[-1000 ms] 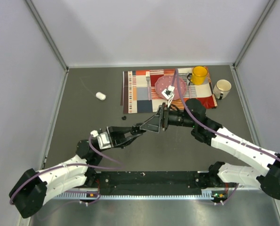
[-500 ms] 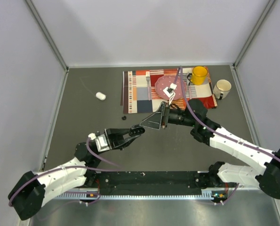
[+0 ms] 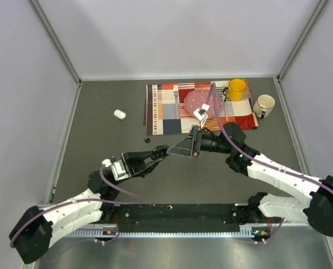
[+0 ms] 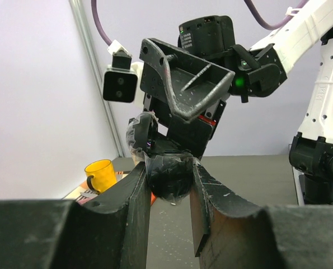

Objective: Insert the wireless bluetooth earbuds into the charging case
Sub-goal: Open the charging case.

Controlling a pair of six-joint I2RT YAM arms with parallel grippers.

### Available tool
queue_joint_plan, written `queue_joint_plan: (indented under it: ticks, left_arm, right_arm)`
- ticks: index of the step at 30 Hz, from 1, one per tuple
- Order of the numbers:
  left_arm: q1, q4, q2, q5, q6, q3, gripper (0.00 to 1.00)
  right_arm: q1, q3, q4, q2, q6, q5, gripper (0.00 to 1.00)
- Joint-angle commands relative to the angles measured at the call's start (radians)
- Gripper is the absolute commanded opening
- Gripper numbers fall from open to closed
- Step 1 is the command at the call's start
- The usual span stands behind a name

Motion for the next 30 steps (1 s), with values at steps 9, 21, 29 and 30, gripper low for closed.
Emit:
queue_joint_plan:
  ticks: [9, 21, 29, 30]
  left_arm:
    - [-0.005, 0.214, 0.013, 0.012, 0.001, 0.014, 0.00]
    - [-0.005, 0.205, 0.010, 0.012, 0.009, 0.017, 0.00]
    - [-0.005, 0.231, 0.035, 0.025, 0.001, 0.022, 0.00]
    - [-0.003, 0.231, 0.039, 0.026, 0.001, 0.022, 0.00]
  right_arm:
    - [-0.006, -0.056, 0.264, 0.047, 0.149, -0.038, 0.59]
    - [-0.002, -0.105, 0.512, 0.135, 0.324, -0.069, 0.43]
    - [0.020, -0.099, 0.507, 0.156, 0.333, -0.055, 0.39]
    - [0.024, -0.099, 0.510, 0.158, 0.338, -0.055, 0.38]
